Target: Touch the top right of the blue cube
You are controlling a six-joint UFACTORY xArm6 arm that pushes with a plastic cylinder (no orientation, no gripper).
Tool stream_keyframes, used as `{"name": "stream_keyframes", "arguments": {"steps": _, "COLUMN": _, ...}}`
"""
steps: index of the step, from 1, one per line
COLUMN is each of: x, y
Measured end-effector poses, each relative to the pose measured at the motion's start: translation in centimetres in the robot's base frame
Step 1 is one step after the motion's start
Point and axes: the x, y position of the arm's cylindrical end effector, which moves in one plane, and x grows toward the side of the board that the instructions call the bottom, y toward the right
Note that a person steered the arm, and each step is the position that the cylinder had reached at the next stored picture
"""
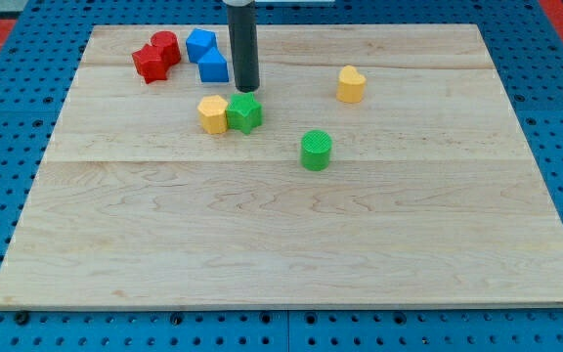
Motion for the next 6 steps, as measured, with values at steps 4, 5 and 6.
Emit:
{"name": "stream_keyframes", "arguments": {"steps": 4, "x": -7.6, "y": 5.0}}
{"name": "stream_keyframes", "arguments": {"steps": 5, "x": -11.2, "y": 2.7}}
{"name": "stream_keyframes", "arguments": {"steps": 6, "x": -11.2, "y": -5.3}}
